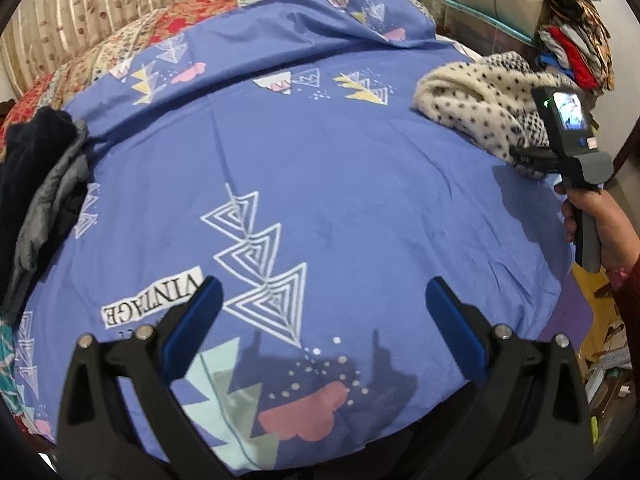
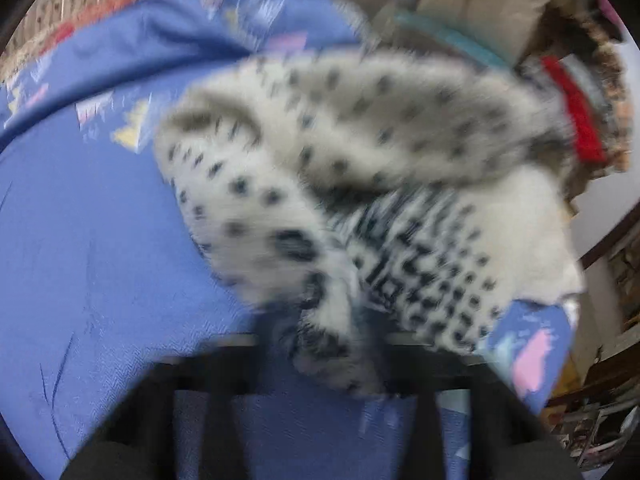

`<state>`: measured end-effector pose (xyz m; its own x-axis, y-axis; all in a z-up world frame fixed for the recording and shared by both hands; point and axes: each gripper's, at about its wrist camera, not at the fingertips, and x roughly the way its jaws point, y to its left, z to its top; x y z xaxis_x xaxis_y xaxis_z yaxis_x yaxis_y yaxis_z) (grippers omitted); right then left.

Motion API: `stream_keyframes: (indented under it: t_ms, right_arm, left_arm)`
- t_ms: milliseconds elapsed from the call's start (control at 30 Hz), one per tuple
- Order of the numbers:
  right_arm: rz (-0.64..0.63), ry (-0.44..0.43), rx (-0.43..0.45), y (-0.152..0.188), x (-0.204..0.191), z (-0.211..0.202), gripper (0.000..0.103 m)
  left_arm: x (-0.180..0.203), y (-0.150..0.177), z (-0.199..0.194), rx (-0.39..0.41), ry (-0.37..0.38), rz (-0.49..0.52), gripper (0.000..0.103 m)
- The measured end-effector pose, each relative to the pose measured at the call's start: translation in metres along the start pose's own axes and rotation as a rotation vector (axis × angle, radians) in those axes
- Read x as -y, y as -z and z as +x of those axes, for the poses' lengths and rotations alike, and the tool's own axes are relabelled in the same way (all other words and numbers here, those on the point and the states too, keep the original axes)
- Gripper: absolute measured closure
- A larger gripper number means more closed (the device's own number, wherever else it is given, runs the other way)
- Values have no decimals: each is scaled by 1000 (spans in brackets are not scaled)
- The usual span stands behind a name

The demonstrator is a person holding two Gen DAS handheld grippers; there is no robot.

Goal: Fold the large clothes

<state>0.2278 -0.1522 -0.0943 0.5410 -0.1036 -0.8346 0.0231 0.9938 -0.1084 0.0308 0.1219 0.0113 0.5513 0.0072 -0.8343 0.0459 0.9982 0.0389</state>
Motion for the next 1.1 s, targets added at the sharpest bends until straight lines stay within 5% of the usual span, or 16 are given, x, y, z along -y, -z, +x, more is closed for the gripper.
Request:
stream_keyframes:
  t_ms: [133,367,500,567,633,667,733,800,967,1100]
  right_arm:
    - [-44,-147,104,-3,-29,-59,70]
    - [-229,-652,229,3,-141,-198,71]
    - [-280,-974,176,10,-222,-246,71]
    - [-313,-1029,149,13,-257,-256,69]
    - [-353,-1037,116,24,-296,-256,57]
    - [-367,-1037,103,28,-310,-251,41]
    - [-384,-1051,75,41,-331,-240,27]
    - [-454,-996,85,65,-341,-237,21]
    - [-608,-971,75,105,-294,-223,14]
    - [-506,-744,183,82,-221,-204,12]
  left_arm:
    - [-19,2,-4,20,-23,-26,6]
    - [-77,13,-12,16,-4,-186,6]
    - [-126,32,-37,70,-4,-296,6]
    - [-150,47,-51,86,-8,-342,6]
    - [-172,64,-62,92,-32,-383,6]
    - [-179,70,-65,93,-42,-395,6]
    - [-203,89,-73,86,-71,-440,6]
    - [-219,105,-75,68,-69,-481,6]
    - [-229,119,-55,-1,-1,-538,6]
    - [-219,107,-26,-58,96,-555,6]
